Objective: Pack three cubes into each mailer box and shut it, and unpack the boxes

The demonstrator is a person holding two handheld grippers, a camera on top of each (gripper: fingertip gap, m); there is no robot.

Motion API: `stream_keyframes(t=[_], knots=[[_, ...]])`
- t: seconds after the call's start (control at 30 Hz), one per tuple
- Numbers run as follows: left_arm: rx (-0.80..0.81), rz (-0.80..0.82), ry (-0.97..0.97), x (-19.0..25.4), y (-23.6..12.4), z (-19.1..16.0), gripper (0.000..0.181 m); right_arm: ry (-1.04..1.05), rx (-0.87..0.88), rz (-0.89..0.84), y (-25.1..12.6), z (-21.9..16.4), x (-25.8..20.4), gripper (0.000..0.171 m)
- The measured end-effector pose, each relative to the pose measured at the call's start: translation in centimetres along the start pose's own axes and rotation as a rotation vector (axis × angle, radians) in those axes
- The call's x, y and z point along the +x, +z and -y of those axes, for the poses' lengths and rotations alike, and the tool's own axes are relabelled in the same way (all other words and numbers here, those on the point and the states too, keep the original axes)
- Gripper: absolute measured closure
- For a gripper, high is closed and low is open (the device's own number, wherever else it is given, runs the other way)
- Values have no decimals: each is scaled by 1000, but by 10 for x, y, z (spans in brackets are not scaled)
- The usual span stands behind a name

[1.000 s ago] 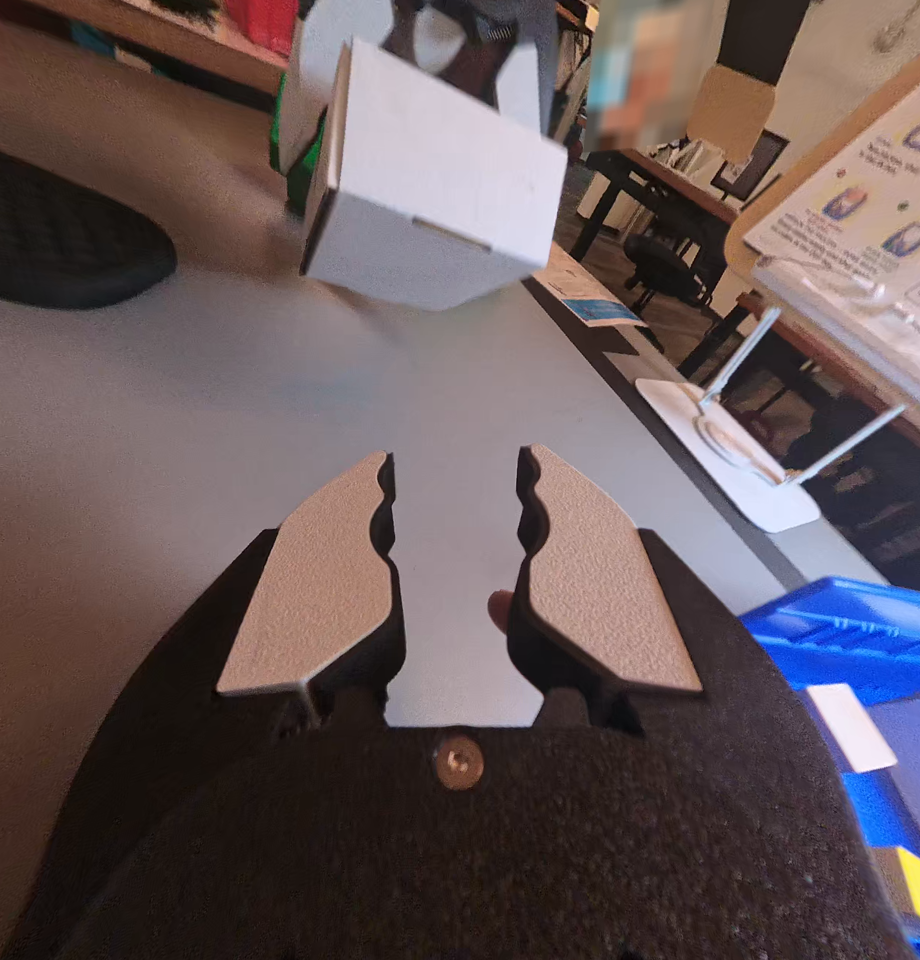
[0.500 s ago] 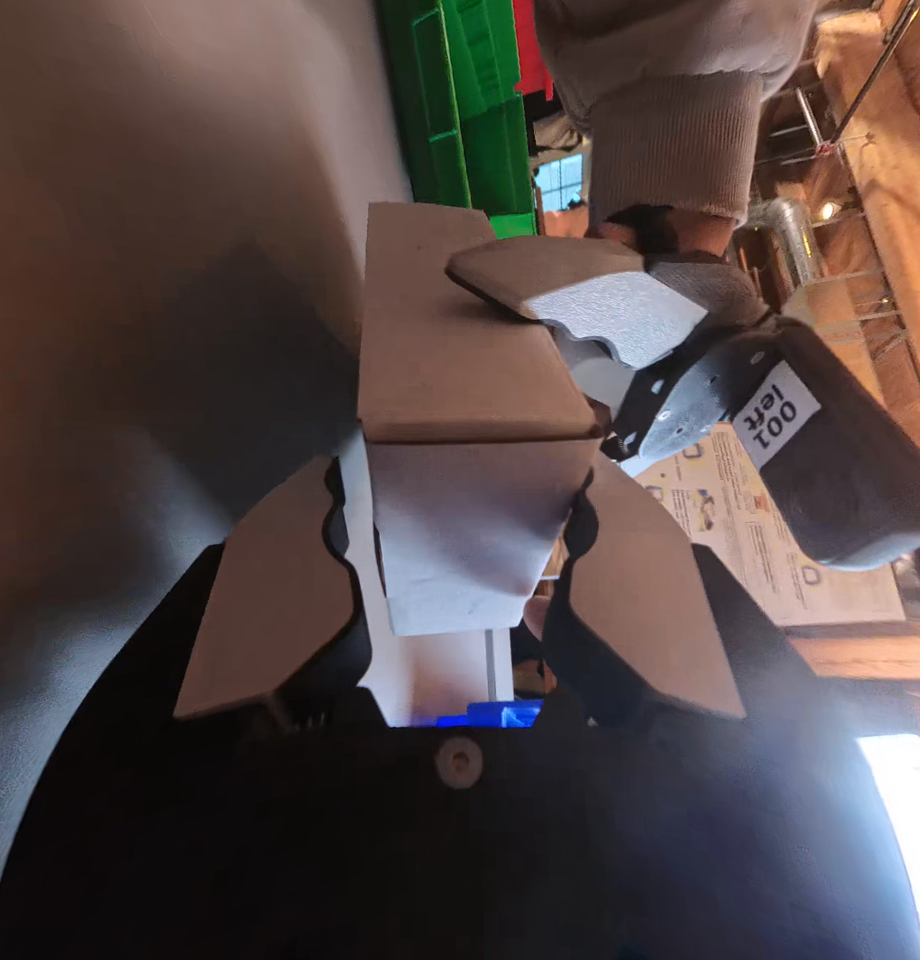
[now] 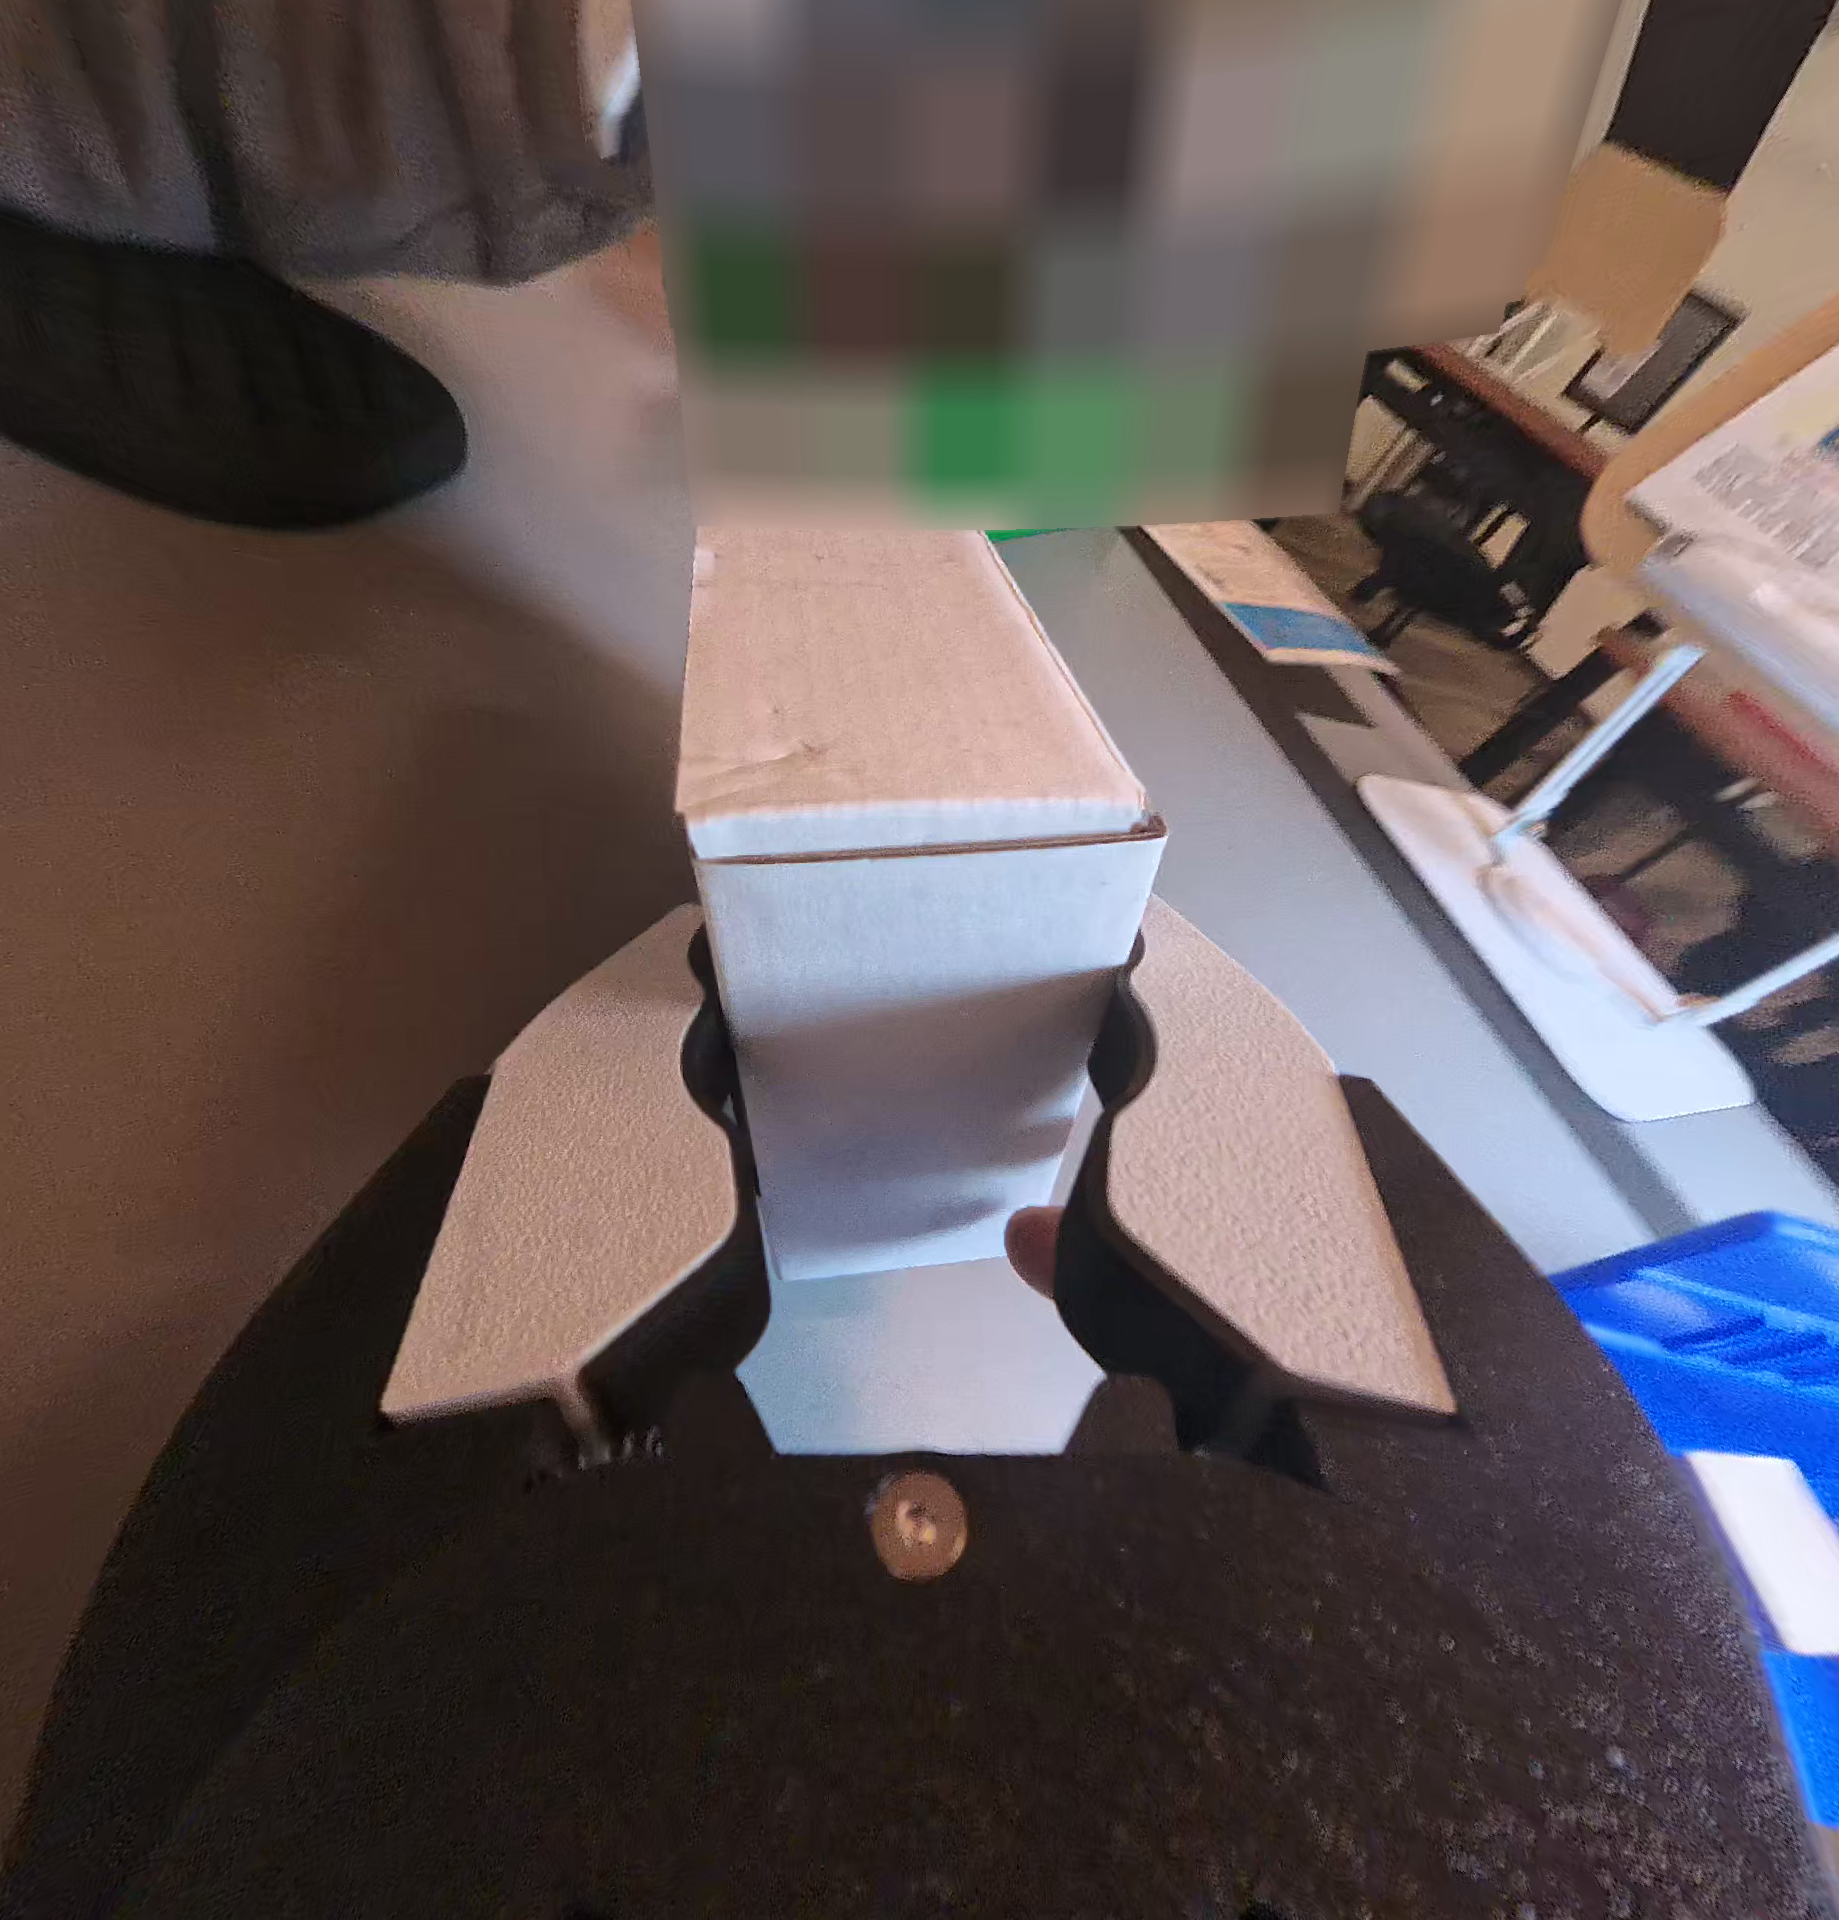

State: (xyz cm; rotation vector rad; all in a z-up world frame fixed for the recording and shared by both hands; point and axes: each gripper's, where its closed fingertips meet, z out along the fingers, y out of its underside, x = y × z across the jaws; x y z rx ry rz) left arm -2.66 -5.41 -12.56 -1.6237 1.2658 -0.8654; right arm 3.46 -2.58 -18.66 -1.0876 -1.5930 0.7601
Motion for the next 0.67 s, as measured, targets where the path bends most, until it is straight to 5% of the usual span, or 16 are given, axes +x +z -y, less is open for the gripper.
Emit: stream_keyframes(t=[0.23,0.3,0.47,0.67], knots=[[-101,272,-68,4,24,-76,76,273,61,199,2,-5,-8,104],[-139,265,-95,5,38,-87,96,279,50,233,4,-6,-13,104],[-133,260,-83,2,44,-82,103,263,-33,198,-5,-15,-8,104],[-182,305,-94,-3,37,-86,103,52,-124,43,-28,29,18,105]])
